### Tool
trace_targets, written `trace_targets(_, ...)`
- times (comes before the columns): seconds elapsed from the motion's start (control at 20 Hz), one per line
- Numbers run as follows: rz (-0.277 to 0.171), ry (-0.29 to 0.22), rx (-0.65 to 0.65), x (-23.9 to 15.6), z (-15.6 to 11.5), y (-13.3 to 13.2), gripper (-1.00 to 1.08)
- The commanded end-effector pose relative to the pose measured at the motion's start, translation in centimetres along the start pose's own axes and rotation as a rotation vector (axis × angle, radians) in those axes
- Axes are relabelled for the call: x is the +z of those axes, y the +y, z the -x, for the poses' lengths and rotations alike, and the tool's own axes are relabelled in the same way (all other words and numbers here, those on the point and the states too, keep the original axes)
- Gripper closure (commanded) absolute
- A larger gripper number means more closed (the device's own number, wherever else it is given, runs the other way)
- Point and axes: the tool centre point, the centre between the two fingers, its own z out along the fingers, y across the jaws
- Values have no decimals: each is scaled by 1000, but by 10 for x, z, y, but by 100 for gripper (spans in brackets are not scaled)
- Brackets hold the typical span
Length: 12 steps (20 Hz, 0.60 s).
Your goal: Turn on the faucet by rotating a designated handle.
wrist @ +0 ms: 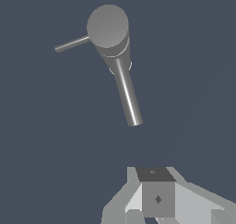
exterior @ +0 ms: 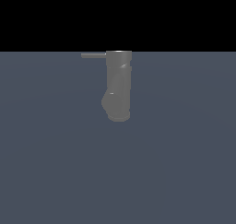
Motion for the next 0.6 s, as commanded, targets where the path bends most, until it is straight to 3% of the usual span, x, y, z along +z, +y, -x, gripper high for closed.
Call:
trace_targets(0.0,-17,-15,67,6,-16,-8,108)
trace_targets(0.55,-44,-71,371,42,-82,-43,108)
